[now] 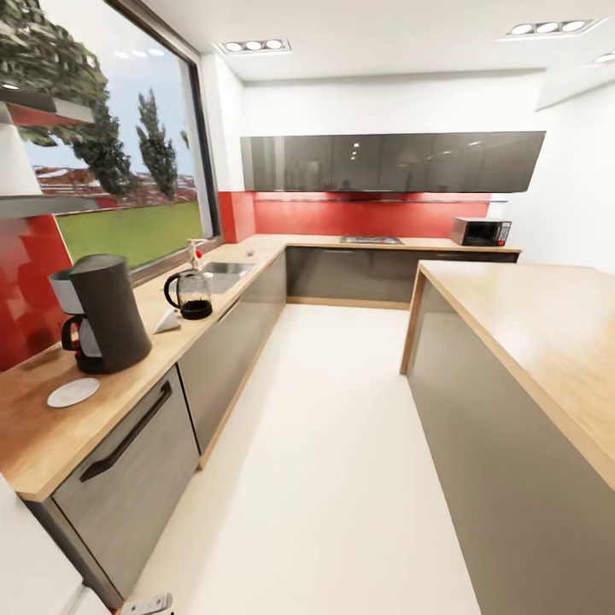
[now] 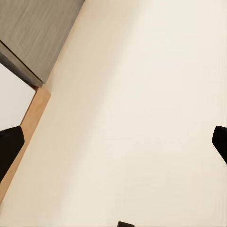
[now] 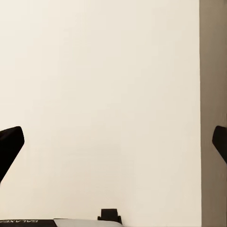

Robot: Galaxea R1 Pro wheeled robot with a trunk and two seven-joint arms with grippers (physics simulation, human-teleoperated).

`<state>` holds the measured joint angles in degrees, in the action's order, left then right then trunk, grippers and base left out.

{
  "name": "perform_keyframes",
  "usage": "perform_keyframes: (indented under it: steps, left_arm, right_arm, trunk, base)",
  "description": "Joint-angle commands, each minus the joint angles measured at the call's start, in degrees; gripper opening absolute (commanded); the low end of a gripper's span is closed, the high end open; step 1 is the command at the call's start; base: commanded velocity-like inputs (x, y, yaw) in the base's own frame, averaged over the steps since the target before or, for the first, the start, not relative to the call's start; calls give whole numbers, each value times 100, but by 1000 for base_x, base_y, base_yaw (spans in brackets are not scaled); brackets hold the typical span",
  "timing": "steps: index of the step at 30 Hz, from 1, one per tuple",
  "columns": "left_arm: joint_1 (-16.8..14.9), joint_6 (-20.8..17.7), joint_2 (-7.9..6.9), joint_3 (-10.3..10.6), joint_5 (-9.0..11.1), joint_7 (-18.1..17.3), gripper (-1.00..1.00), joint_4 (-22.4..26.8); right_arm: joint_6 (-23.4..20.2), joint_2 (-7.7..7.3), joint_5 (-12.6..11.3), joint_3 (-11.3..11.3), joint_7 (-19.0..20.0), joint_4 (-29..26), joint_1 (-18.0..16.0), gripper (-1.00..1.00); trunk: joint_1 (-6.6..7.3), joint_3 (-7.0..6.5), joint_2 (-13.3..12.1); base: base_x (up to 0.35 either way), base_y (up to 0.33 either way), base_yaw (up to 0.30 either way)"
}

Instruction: Set up a coffee station on the kitchen countertop: keep the coffee maker on the countertop, move the bottle of coffee from the kitchen shelf to the counter next to the coffee maker, place a paper coffee filter on top of the coffee maker, put the saucer next to the coffee maker with the coffee cup on the saucer, and place the electric kettle next to the coffee maker.

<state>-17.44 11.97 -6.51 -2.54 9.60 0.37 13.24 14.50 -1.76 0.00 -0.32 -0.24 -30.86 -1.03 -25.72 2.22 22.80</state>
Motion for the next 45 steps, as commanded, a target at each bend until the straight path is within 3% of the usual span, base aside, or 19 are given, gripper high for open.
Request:
perform_keyframes:
  steps: [1, 28, 45]
  left_arm:
    - [-5, 16, 1, -3, 33, -2, 100, -4]
    - [-5, 25, 1, -1, 33, -2, 100, -5]
    - [-5, 25, 1, 8, 33, -2, 100, -5]
  right_arm:
    - [17, 0, 0, -3, -2, 2, -4, 100]
    - [17, 0, 0, -3, -2, 2, -3, 100]
    - [17, 0, 0, -3, -2, 10, -3, 100]
  trunk:
    - [-7, 13, 12]
    - [-7, 13, 12]
    - [-7, 13, 12]
  base:
    - [339, 0, 0]
    - [339, -1, 0]
    - [339, -104, 0]
